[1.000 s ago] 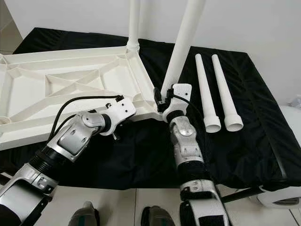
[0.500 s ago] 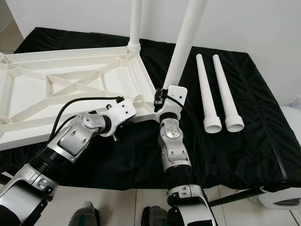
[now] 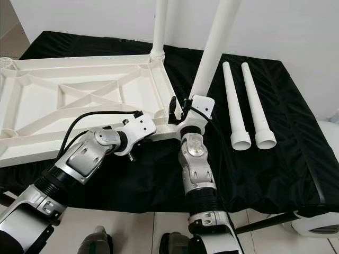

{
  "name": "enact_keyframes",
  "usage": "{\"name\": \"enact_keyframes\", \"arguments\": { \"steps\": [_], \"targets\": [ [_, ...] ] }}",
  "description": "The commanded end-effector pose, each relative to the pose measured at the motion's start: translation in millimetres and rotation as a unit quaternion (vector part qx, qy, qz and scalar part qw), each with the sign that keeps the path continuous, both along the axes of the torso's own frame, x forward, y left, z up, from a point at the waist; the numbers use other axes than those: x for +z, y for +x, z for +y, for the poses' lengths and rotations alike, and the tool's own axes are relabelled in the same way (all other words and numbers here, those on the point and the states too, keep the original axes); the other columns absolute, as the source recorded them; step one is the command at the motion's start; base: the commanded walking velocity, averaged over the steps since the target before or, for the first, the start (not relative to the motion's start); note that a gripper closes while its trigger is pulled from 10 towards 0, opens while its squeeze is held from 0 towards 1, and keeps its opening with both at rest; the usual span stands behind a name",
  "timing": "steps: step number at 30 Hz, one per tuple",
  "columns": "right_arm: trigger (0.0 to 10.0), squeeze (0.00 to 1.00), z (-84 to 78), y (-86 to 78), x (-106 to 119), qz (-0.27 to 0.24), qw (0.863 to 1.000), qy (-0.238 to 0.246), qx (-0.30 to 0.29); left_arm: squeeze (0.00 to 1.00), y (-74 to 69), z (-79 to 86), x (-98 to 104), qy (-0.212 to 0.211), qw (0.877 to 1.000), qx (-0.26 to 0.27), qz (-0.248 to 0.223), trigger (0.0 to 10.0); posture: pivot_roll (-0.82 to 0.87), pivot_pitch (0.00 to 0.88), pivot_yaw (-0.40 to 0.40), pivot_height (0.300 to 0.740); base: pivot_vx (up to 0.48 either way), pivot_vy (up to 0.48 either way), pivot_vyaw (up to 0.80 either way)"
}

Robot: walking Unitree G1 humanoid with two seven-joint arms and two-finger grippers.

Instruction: Building children table

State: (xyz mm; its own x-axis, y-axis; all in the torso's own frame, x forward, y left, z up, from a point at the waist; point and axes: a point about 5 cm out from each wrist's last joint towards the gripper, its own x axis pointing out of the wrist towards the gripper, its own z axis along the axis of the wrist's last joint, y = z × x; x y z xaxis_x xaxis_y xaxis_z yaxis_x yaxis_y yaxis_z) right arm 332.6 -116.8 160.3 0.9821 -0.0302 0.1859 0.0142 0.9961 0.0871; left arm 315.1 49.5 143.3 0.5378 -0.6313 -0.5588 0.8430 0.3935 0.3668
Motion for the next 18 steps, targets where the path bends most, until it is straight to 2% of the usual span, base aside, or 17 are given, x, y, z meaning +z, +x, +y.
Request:
{"name": "enact_keyframes", "arguments": {
  "steps": [1,8,18],
  "targets": [
    [10.0,0.0,-10.3,-1.1,-2.1,-0.003,1.0,-0.007,0.013,0.0,-7.2,-15.3,11.5,-0.009,0.998,-0.049,-0.027,10.0,0.05,0.013,-0.06,0.74,0.0,0.0,0.0],
    [10.0,0.0,-23.6,-0.4,-0.4,-0.006,0.998,-0.027,0.063,0.0,-7.9,-17.6,9.4,-0.007,0.998,-0.051,-0.025,10.0,0.04,0.008,-0.057,0.74,0.0,0.0,0.0],
    [10.0,0.0,-27.7,0.8,5.2,-0.016,0.991,-0.039,0.126,0.0,-9.7,-21.4,6.6,-0.008,0.998,-0.052,-0.018,10.0,0.04,0.005,-0.054,0.74,0.0,0.0,0.0]
  ]
}}
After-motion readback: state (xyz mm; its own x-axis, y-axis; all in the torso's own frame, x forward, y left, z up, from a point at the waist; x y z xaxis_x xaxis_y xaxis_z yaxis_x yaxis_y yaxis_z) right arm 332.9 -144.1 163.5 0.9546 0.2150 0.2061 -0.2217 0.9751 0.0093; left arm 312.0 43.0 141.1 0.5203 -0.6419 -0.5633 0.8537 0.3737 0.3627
